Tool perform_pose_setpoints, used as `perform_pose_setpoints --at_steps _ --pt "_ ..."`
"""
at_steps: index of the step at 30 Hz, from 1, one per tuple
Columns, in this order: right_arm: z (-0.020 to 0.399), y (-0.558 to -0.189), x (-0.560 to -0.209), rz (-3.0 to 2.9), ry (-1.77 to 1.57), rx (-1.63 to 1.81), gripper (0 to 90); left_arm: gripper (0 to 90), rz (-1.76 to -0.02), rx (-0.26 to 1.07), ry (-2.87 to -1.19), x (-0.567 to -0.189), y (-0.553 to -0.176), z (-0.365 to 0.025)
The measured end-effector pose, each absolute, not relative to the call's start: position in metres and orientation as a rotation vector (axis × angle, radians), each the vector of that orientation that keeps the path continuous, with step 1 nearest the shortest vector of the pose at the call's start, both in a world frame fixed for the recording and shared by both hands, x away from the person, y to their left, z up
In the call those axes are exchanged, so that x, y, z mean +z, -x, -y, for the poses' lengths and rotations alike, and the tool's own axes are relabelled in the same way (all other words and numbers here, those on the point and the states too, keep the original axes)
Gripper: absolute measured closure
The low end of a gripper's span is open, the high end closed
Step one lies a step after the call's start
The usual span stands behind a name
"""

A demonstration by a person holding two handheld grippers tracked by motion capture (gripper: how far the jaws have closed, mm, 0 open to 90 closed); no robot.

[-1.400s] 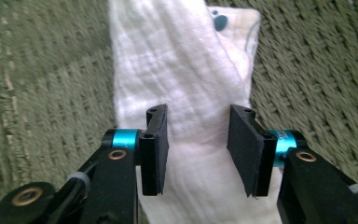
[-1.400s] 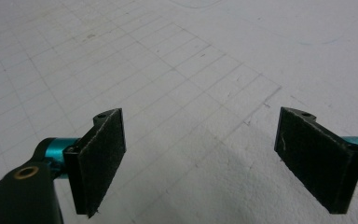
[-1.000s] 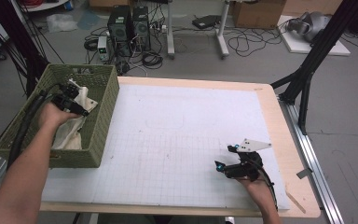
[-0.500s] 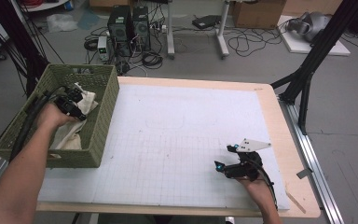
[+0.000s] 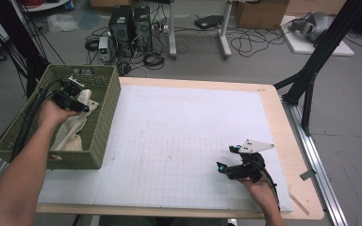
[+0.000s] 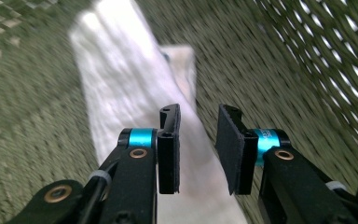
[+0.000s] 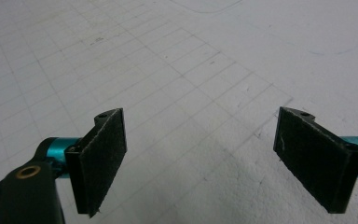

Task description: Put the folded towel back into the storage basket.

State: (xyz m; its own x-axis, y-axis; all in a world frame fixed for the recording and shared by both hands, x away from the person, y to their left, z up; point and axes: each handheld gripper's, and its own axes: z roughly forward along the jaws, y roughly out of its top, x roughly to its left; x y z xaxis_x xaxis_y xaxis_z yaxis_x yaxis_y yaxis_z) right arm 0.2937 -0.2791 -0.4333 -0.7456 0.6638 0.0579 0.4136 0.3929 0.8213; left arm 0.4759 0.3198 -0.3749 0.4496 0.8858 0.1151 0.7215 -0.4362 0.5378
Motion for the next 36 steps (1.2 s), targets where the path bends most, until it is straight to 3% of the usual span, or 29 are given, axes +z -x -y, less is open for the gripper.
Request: perform_pose_setpoints --at_steps 4,11,17,21,27,32,36 --pt "0.281 -0.294 -0.435 -2.378 -0.953 1.275 16.3 66.4 -1.417 0.63 -2.201 -0.378 -0.481 -0.322" --pt "0.282 -0.295 -0.436 -2.377 -0.957 1.28 16.3 58.0 -1.493 0.669 -2.202 -0.385 -0.491 -0.323" --pt "0.285 -0.294 -0.436 -2.37 -0.967 1.281 16.3 58.3 -1.486 0.583 -2.174 -0.394 -0.498 -0.321" --pt "0.285 -0.295 -0.436 -2.366 -0.973 1.282 16.3 58.4 -1.467 0.469 -2.275 -0.404 -0.504 -0.311" --pt "0.284 -0.294 -0.436 -2.369 -0.968 1.275 16.4 61.5 -1.455 0.474 -2.325 -0.409 -0.503 -0.31" --pt "0.283 -0.294 -0.436 -2.372 -0.965 1.274 16.4 80.4 -1.472 0.521 -2.325 -0.407 -0.503 -0.308" --pt "0.283 -0.293 -0.435 -2.368 -0.96 1.283 16.4 82.1 -1.462 0.566 -2.224 -0.397 -0.501 -0.308"
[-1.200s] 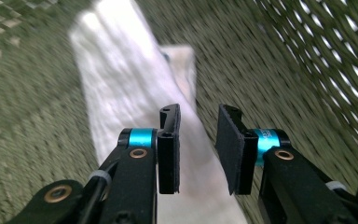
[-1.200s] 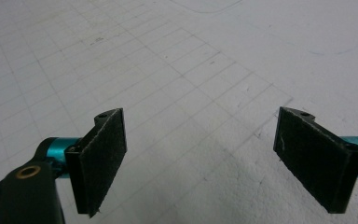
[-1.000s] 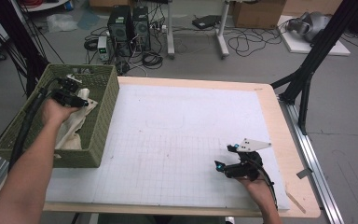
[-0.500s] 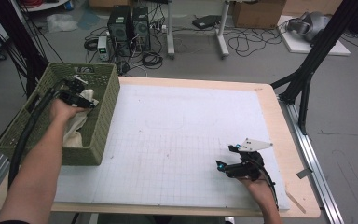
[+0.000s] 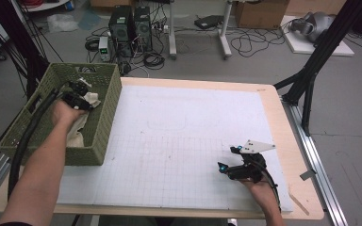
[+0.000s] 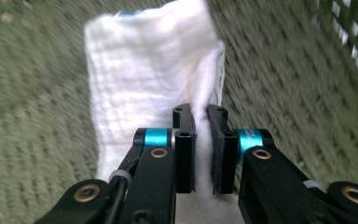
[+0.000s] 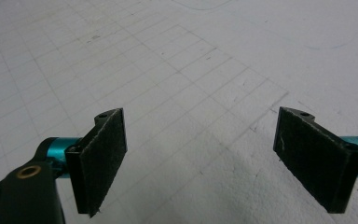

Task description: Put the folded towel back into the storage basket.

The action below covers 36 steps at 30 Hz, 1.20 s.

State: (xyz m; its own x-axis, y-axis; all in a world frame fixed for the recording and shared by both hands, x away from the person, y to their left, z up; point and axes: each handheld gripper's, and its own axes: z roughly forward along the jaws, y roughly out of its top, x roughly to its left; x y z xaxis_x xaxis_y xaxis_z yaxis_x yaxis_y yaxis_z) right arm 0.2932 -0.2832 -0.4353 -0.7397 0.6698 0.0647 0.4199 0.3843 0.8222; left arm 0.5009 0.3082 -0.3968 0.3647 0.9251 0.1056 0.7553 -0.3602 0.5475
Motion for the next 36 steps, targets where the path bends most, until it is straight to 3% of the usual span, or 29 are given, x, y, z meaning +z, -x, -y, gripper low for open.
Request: perform_pose_setpoints --at_steps 3,5,6,9,14,22,25,31,36 --pt "0.284 -0.293 -0.435 -2.365 -0.962 1.281 16.4 82.0 -1.422 0.574 -2.145 -0.392 -0.5 -0.305" --pt "0.284 -0.293 -0.435 -2.365 -0.957 1.282 16.4 80.6 -1.45 0.505 -2.191 -0.399 -0.501 -0.303" --pt "0.283 -0.293 -0.435 -2.365 -0.956 1.282 16.4 77.5 -1.461 0.423 -2.225 -0.405 -0.502 -0.304" --pt "0.282 -0.293 -0.435 -2.369 -0.953 1.287 16.4 61.9 -1.448 0.368 -2.23 -0.406 -0.501 -0.303" --pt "0.28 -0.292 -0.434 -2.374 -0.942 1.286 16.5 51.0 -1.397 0.403 -2.225 -0.387 -0.494 -0.303" --pt "0.279 -0.293 -0.432 -2.369 -0.927 1.314 16.5 49.1 -1.307 0.493 -2.338 -0.365 -0.46 -0.32" --pt "0.279 -0.295 -0.432 -2.37 -0.913 1.327 16.5 51.5 -1.299 0.465 -2.326 -0.36 -0.442 -0.329" --pt "0.277 -0.296 -0.432 -2.382 -0.888 1.333 16.5 59.2 -1.291 0.406 -2.469 -0.356 -0.418 -0.337" --pt "0.275 -0.295 -0.43 -2.378 -0.88 1.339 16.5 63.8 -1.246 0.278 -2.544 -0.363 -0.412 -0.336"
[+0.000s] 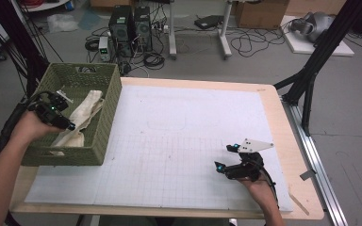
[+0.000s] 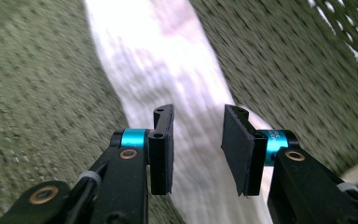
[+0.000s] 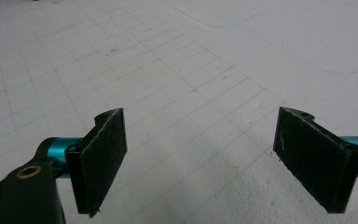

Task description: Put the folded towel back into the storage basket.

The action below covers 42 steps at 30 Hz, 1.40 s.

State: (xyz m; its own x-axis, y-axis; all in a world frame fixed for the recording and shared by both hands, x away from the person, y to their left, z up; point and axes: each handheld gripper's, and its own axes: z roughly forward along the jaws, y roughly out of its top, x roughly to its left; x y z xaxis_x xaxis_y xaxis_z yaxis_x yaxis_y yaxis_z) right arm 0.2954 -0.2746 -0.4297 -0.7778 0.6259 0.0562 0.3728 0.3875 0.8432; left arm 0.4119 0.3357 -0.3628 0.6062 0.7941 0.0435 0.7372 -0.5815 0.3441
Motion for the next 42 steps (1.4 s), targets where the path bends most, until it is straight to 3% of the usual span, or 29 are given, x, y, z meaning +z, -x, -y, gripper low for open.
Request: perform_pose_setpoints --at_steps 4,8,12,14,18,25,31,34,38,42 --pt "0.273 -0.295 -0.429 -2.378 -0.879 1.341 16.5 61.2 -1.236 0.203 -2.576 -0.376 -0.414 -0.331" --pt "0.274 -0.295 -0.429 -2.374 -0.879 1.336 16.5 67.3 -1.222 0.125 -2.592 -0.389 -0.418 -0.326" --pt "0.274 -0.295 -0.429 -2.373 -0.887 1.335 16.5 82.8 -1.226 0.093 -2.557 -0.394 -0.423 -0.325" --pt "0.273 -0.295 -0.429 -2.373 -0.88 1.335 16.5 85.9 -1.234 0.093 -2.522 -0.393 -0.424 -0.324" --pt "0.272 -0.296 -0.43 -2.375 -0.875 1.332 16.5 83.9 -1.213 0.115 -2.511 -0.391 -0.424 -0.322" --pt "0.272 -0.295 -0.429 -2.378 -0.876 1.337 16.5 69.0 -1.193 0.171 -2.475 -0.377 -0.418 -0.333" --pt "0.27 -0.298 -0.43 -2.385 -0.873 1.327 16.5 67.7 -1.164 0.229 -2.501 -0.355 -0.408 -0.348" --pt "0.269 -0.298 -0.43 -2.386 -0.877 1.327 16.5 71.2 -1.16 0.196 -2.565 -0.354 -0.405 -0.351" --pt "0.269 -0.298 -0.429 -2.378 -0.876 1.33 16.5 73.1 -1.14 0.043 -2.641 -0.371 -0.405 -0.347" --pt "0.27 -0.297 -0.429 -2.371 -0.879 1.331 16.5 75.0 -1.09 0.004 -2.707 -0.384 -0.406 -0.34"
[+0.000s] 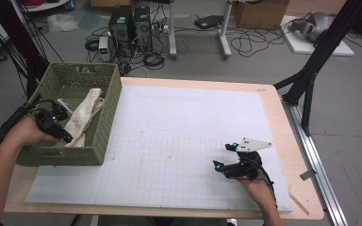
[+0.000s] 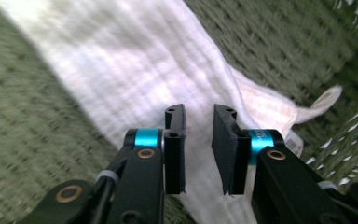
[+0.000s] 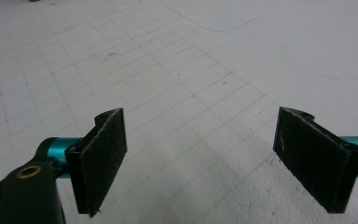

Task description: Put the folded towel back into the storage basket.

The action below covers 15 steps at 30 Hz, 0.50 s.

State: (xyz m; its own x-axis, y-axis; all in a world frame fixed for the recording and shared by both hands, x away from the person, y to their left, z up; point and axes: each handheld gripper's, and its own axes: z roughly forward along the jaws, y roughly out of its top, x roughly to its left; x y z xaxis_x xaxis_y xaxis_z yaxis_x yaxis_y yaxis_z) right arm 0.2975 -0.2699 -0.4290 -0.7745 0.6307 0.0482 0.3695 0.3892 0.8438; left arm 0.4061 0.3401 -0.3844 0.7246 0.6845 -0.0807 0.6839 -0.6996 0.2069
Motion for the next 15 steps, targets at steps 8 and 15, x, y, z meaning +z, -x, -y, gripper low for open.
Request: perform_pose_setpoints --at_steps 8,15 --pt "0.271 -0.298 -0.429 -2.37 -0.88 1.329 16.5 76.4 -1.081 -0.069 -2.677 -0.4 -0.416 -0.331" --pt "0.27 -0.298 -0.429 -2.368 -0.873 1.33 16.5 72.2 -1.061 -0.013 -2.656 -0.391 -0.41 -0.335"
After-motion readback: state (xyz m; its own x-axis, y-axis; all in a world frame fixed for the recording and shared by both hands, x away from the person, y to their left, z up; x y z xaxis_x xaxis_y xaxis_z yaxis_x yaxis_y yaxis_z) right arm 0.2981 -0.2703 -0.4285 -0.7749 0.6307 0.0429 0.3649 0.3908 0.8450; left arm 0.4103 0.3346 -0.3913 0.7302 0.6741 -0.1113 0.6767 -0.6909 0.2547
